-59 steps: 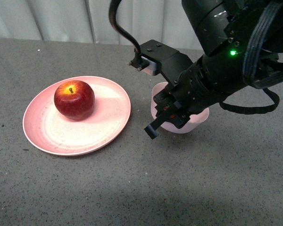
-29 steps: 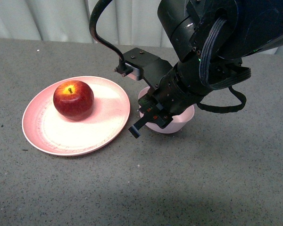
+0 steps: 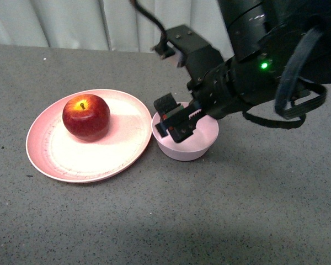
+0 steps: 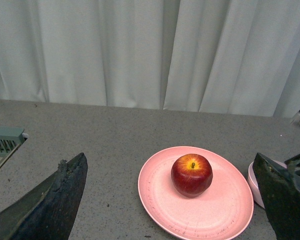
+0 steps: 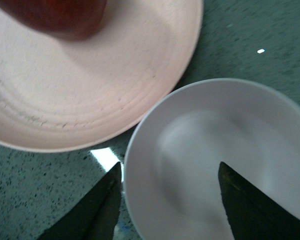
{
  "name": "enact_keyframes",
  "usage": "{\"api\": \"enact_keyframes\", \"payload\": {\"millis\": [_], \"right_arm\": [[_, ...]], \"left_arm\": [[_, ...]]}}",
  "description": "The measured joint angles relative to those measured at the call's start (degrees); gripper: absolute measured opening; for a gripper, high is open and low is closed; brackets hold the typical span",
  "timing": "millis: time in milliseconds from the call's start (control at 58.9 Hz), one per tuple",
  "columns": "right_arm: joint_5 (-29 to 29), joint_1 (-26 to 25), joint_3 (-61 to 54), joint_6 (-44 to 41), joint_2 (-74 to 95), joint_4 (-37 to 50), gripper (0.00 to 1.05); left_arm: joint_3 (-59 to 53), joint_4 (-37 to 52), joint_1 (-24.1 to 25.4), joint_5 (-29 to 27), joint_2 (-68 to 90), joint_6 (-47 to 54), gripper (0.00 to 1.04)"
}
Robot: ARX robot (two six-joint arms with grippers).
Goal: Move apple from plate to bowl
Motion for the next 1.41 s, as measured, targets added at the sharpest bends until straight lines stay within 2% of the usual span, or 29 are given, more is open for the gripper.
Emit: {"api": "enact_keyframes", "payload": {"millis": [153,492,526,560,611,662,730,1052,1408], "right_arm": [[0.92,-2.12,-6.58,3.28,-7.23,8.48,0.97],[7.26,-7.06,-19.5,8.39,-20.92,16.92,0.94],[13.07,-6.93,-21.64,9.14,-20.61,23.91,0.9],[21.2,-6.95,-25.03,9.6,-20.06,34.71,0.83],[27.52,-7.52,-29.81,9.9,-20.0,45.51,0.74],[29.33,-8.83,-34.4,10.14,-21.42,53.35,0.64],[28.79,-10.56,-38.1,10.27,-24.61,56.76,0.54],[22.95,-16.28,-50.49,10.36,-39.3,54.93,0.01],[18.4,-20.85,-58.4,10.62,-56.92,45.24,0.01]], "left_arm": [[0.0,0.0,0.0,0.0,0.0,0.0,0.98],[0.0,0.0,0.0,-0.02,0.0,0.0,0.98],[0.0,0.0,0.0,-0.02,0.0,0.0,0.98],[0.0,0.0,0.0,0.02,0.0,0.0,0.98],[0.0,0.0,0.0,0.07,-0.02,0.02,0.98],[0.0,0.0,0.0,-0.07,0.02,0.02,0.98],[0.0,0.0,0.0,-0.11,0.02,0.0,0.98],[0.0,0.0,0.0,0.0,0.0,0.0,0.98],[0.0,0.0,0.0,0.0,0.0,0.0,0.98]]}}
